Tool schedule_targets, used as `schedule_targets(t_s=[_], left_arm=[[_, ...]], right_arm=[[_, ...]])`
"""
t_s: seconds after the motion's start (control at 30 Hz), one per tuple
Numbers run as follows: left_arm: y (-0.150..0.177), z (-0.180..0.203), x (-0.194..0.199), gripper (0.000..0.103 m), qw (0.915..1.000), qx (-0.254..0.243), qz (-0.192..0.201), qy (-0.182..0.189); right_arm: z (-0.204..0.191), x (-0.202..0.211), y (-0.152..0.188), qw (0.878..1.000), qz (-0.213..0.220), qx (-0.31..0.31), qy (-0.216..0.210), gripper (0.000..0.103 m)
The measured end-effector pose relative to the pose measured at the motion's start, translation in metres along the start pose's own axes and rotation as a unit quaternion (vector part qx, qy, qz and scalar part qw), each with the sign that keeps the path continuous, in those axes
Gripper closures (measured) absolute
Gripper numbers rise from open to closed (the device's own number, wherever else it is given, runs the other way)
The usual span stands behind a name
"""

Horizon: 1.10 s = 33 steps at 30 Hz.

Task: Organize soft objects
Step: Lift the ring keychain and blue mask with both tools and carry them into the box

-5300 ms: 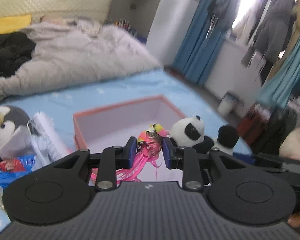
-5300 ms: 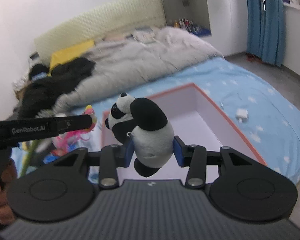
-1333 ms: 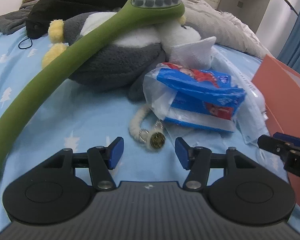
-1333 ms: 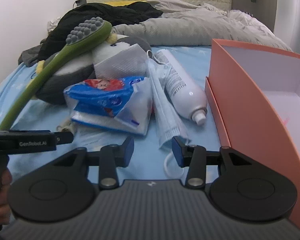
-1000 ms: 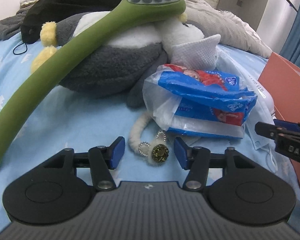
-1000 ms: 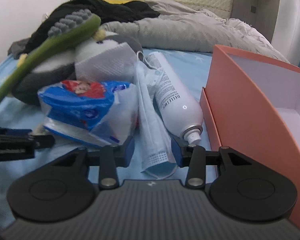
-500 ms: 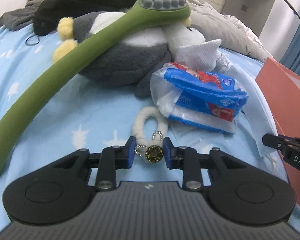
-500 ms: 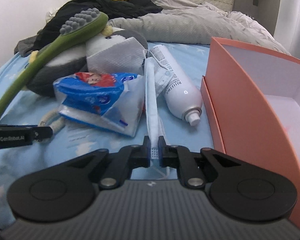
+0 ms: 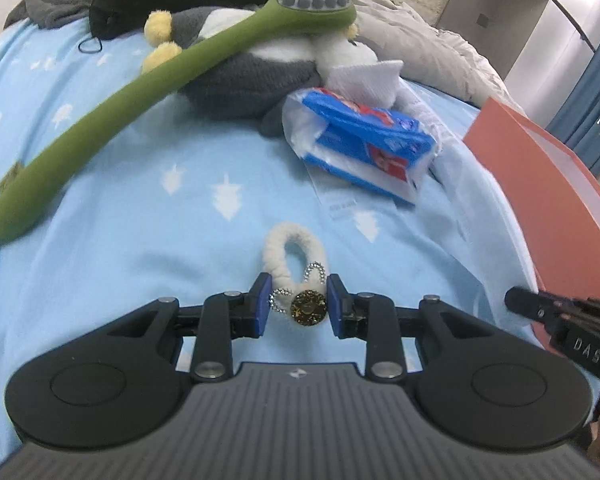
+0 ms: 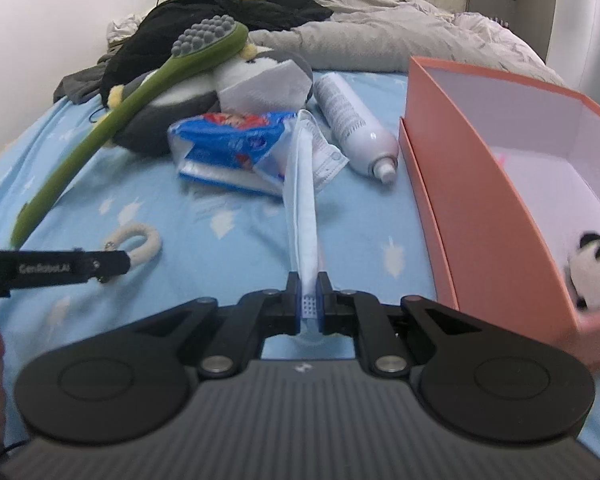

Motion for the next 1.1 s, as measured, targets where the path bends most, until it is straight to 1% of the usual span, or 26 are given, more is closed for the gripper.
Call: schedule_targets(t_s=[0.23, 0.33, 0.4, 0.43, 0.47, 0.53, 0.57, 0.67, 0.83, 0.97, 1.0, 1.03, 1.07, 1.1], left_arm=[[0.023, 0.004, 0.024, 0.069, 0.9997, 0.01, -0.018, 0.01], [0.031, 0.007, 0.031, 0.069, 0.9995, 0.006, -0.026, 0.016], [0.036, 0.009, 0.035, 0.069, 0.9994, 0.004, -0.029, 0.019], [0.037, 0.01, 0.036, 0.069, 0.9993, 0.003, -0.031, 0.02], [0.038, 0.012, 0.039, 0.069, 0.9993, 0.001, -0.032, 0.022], [0.04, 0.013, 0.042, 0.069, 0.9992, -0.003, -0.032, 0.022], [0.04, 0.013, 0.043, 0.069, 0.9993, -0.005, -0.032, 0.021], [0.04, 0.013, 0.048, 0.069, 0.9992, -0.003, -0.034, 0.018], [0.038, 0.013, 0.051, 0.069, 0.9994, -0.011, -0.032, 0.009], [0.035, 0.013, 0.052, 0.069, 0.9995, -0.012, -0.03, 0.006], [0.034, 0.013, 0.052, 0.069, 0.9994, -0.013, -0.03, 0.005], [0.033, 0.014, 0.051, 0.069, 0.9994, -0.014, -0.031, 0.004], [0.032, 0.015, 0.051, 0.069, 0.9994, -0.015, -0.031, 0.004], [0.031, 0.016, 0.051, 0.069, 0.9995, -0.017, -0.028, 0.004]], right_arm=[[0.004, 0.037, 0.027, 0.999, -0.03, -0.025, 0.002, 0.092], [0.004, 0.048, 0.035, 0.998, -0.039, -0.044, -0.007, 0.09], [0.005, 0.051, 0.039, 0.997, -0.044, -0.058, -0.01, 0.087], [0.005, 0.05, 0.04, 0.997, -0.045, -0.063, -0.011, 0.083], [0.005, 0.049, 0.04, 0.997, -0.043, -0.065, -0.01, 0.073], [0.005, 0.048, 0.037, 0.997, -0.033, -0.067, -0.009, 0.063], [0.005, 0.048, 0.035, 0.998, -0.027, -0.065, -0.009, 0.063], [0.003, 0.041, 0.029, 0.998, -0.017, -0.051, -0.011, 0.063], [-0.009, 0.026, 0.028, 0.998, -0.01, -0.038, -0.038, 0.064], [-0.013, 0.018, 0.029, 0.999, -0.008, -0.035, -0.037, 0.066], [-0.012, 0.016, 0.03, 0.999, -0.007, -0.033, -0.034, 0.069], [-0.011, 0.014, 0.031, 0.999, -0.008, -0.031, -0.031, 0.082], [-0.01, 0.012, 0.031, 0.999, -0.01, -0.033, -0.03, 0.089], [-0.008, 0.013, 0.032, 0.999, -0.009, -0.039, -0.033, 0.089]])
Point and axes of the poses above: each gripper's, at about its wrist camera, not at the fingertips, and x roughly against the way its jaws point, z to its right, y to its underside, the point moved 6 cm from there along -x, roughly the way its jaws point, and after that the axes turned 14 degrees about z, right-handed, at the moved point
